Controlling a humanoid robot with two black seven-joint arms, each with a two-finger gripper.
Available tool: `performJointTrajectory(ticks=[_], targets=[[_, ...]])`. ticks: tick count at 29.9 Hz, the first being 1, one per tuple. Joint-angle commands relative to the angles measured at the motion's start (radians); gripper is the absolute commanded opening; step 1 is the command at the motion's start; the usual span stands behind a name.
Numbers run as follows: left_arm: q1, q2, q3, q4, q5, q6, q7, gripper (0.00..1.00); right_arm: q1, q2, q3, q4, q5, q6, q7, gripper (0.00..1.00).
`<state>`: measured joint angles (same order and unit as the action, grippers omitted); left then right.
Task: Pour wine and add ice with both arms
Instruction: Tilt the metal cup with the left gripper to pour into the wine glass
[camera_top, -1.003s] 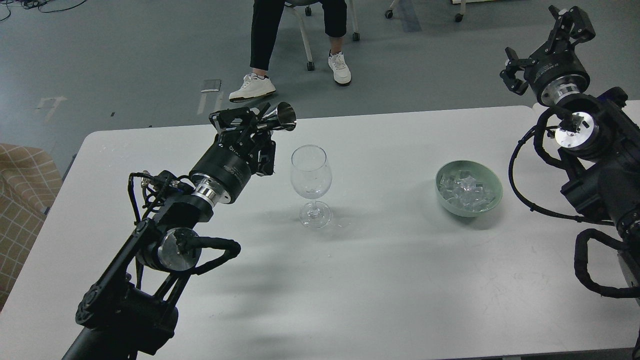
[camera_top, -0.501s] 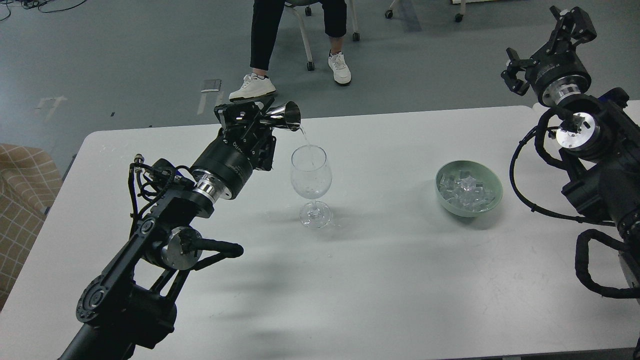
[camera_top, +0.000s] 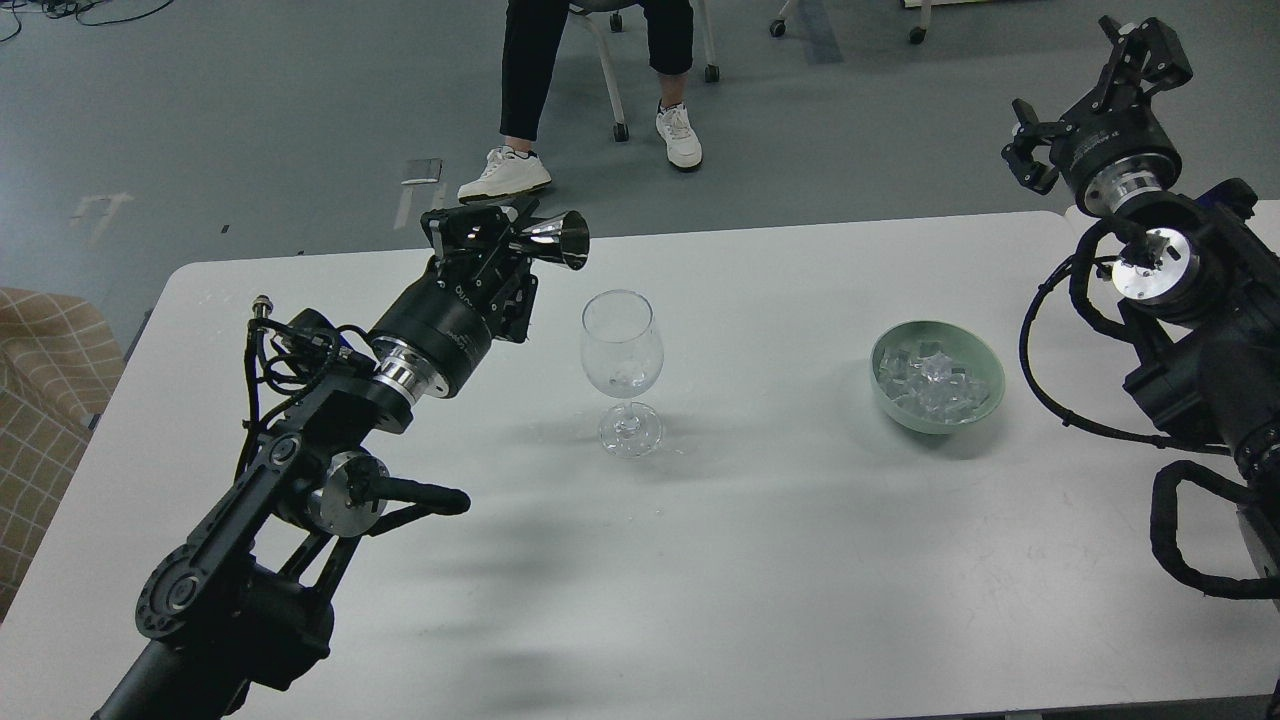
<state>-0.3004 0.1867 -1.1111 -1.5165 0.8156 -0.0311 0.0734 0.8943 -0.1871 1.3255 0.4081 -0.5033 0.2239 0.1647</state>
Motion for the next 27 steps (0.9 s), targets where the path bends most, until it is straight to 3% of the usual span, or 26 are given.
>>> performJointTrajectory(ticks=[1, 12, 16, 27], targets=[[0.000, 0.000, 0.000, -0.001, 0.028, -0.009, 0.002, 0.15, -0.001, 0.000, 0.001, 0.000, 0.000, 0.000, -0.001, 1.00], [0.001, 0.025, 0.000, -0.002, 0.120, -0.027, 0.002, 0.15, -0.001, -0.006, 0.001, 0.000, 0.000, 0.000, -0.001, 1.00], [-0.014, 0.025, 0.000, -0.057, 0.132, -0.036, 0.017, 0.14, -0.001, -0.006, 0.001, 0.001, 0.000, 0.000, 0.001, 1.00], [-0.043, 0.037, 0.023, -0.007, 0.178, -0.036, 0.009, 0.14, -0.021, -0.008, 0.001, 0.054, 0.000, -0.003, -0.001, 1.00]])
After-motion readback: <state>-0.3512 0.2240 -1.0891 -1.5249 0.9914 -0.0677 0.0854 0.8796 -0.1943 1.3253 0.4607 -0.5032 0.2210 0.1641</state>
